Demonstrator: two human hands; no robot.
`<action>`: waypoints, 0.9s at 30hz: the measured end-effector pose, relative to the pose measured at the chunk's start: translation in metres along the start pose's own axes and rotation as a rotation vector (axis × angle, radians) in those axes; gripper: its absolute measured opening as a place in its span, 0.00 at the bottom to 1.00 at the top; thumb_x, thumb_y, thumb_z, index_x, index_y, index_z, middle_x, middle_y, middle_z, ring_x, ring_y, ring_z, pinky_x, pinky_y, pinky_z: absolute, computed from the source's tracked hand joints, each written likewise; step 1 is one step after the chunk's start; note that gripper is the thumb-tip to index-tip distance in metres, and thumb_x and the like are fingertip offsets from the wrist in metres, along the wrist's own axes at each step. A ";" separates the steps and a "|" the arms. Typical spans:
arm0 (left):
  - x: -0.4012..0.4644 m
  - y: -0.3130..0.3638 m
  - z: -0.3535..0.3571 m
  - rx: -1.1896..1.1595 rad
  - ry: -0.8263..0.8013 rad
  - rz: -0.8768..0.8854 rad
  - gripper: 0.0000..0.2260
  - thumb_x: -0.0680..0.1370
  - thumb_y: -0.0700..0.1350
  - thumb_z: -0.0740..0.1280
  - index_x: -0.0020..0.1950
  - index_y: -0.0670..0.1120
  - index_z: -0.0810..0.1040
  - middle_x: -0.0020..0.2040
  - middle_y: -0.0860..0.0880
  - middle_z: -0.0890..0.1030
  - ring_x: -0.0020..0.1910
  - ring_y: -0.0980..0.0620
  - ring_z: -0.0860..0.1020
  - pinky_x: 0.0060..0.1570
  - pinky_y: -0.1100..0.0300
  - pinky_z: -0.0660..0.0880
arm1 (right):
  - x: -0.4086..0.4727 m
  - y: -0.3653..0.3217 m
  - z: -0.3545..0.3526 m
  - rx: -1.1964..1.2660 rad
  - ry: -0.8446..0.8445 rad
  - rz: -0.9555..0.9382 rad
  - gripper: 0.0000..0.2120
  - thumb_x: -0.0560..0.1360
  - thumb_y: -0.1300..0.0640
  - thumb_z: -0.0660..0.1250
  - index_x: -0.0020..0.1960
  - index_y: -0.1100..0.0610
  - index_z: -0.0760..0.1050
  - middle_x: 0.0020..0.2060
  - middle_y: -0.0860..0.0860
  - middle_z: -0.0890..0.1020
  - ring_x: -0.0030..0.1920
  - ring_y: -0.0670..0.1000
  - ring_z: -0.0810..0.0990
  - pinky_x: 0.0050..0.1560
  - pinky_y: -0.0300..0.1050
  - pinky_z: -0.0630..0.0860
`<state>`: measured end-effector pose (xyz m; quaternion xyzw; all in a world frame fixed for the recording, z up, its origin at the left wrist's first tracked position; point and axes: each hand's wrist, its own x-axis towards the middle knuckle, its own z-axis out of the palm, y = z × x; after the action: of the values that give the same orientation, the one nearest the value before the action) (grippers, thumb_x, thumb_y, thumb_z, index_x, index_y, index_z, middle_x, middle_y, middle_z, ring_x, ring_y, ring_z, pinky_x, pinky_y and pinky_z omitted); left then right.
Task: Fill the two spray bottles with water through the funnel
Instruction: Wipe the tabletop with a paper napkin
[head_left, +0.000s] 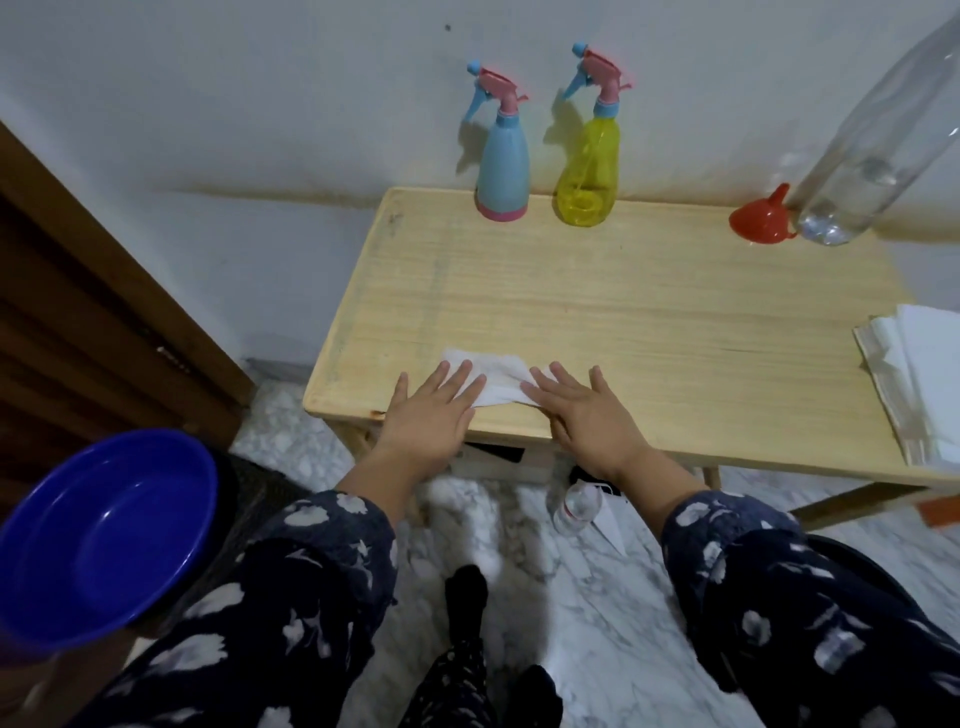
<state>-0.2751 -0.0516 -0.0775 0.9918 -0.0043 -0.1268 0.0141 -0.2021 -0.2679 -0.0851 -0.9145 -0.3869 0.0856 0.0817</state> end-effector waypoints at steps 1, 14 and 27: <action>-0.006 0.004 0.001 -0.005 0.005 -0.012 0.23 0.84 0.52 0.43 0.79 0.56 0.43 0.79 0.56 0.42 0.78 0.55 0.42 0.75 0.42 0.45 | -0.007 -0.003 0.001 -0.005 0.002 0.001 0.23 0.81 0.60 0.53 0.76 0.52 0.59 0.76 0.50 0.60 0.77 0.55 0.55 0.73 0.64 0.49; -0.002 0.025 0.002 -0.091 0.037 -0.057 0.27 0.82 0.59 0.46 0.79 0.54 0.42 0.79 0.54 0.39 0.77 0.51 0.36 0.73 0.39 0.38 | 0.001 -0.013 -0.005 -0.079 -0.089 0.043 0.26 0.82 0.45 0.43 0.78 0.52 0.47 0.78 0.47 0.48 0.78 0.48 0.44 0.73 0.63 0.40; -0.031 0.012 0.002 -0.092 0.040 0.114 0.36 0.77 0.26 0.53 0.79 0.52 0.49 0.79 0.55 0.47 0.78 0.54 0.47 0.74 0.58 0.55 | -0.032 -0.008 0.008 0.077 0.019 -0.043 0.25 0.80 0.68 0.54 0.76 0.57 0.58 0.77 0.52 0.57 0.77 0.52 0.54 0.76 0.49 0.47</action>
<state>-0.3057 -0.0629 -0.0712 0.9906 -0.0546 -0.1061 0.0670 -0.2316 -0.2848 -0.0879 -0.9028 -0.4023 0.0900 0.1222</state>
